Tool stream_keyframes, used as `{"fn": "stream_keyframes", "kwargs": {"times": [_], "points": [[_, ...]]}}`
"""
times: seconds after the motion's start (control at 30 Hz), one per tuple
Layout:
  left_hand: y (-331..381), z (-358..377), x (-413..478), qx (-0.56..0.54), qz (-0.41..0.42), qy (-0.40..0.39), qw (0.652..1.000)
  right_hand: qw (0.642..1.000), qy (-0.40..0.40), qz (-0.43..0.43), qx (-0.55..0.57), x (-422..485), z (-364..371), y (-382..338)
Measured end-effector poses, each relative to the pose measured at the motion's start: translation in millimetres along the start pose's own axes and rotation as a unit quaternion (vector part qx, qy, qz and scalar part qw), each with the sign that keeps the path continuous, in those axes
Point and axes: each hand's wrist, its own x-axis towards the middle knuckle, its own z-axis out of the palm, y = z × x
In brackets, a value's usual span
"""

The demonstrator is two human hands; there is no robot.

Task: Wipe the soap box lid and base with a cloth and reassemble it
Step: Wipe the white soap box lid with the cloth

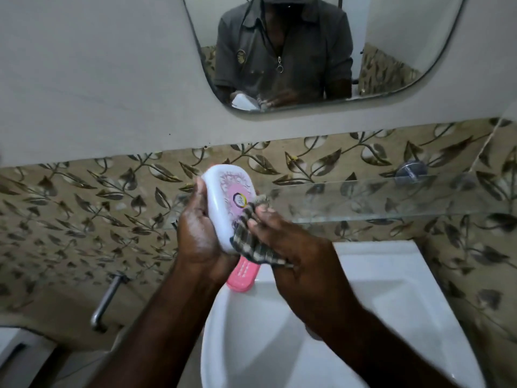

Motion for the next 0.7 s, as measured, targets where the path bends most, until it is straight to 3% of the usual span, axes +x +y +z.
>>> {"fn": "stream_keyframes", "kwargs": {"times": [0.17, 0.23, 0.33, 0.5, 0.6, 0.7], "points": [[-2, -2, 8, -0.01, -0.03, 0.021, 0.999, 0.995, -0.024, -0.091, -0.043, 1, -2, -9], [-14, 4, 1, -0.03, -0.069, 0.0, 0.997, 0.994, -0.025, -0.1, -0.046, 18, -13, -10], [-31, 9, -3, -0.068, -0.046, -0.038, 0.996, 0.996, -0.005, -0.079, -0.028, 37, -25, -6], [-39, 16, 5, 0.036, -0.021, -0.071, 0.997, 0.991, 0.09, 0.064, 0.073, 34, -28, 17], [-47, 20, 12, 0.118, -0.035, -0.056, 0.991, 0.96, 0.113, 0.209, 0.15, 23, -37, 41], [-45, 39, 20, 0.154, -0.064, -0.054, 0.984, 0.913, 0.173, 0.291, 0.229, 12, -50, 62]]}}
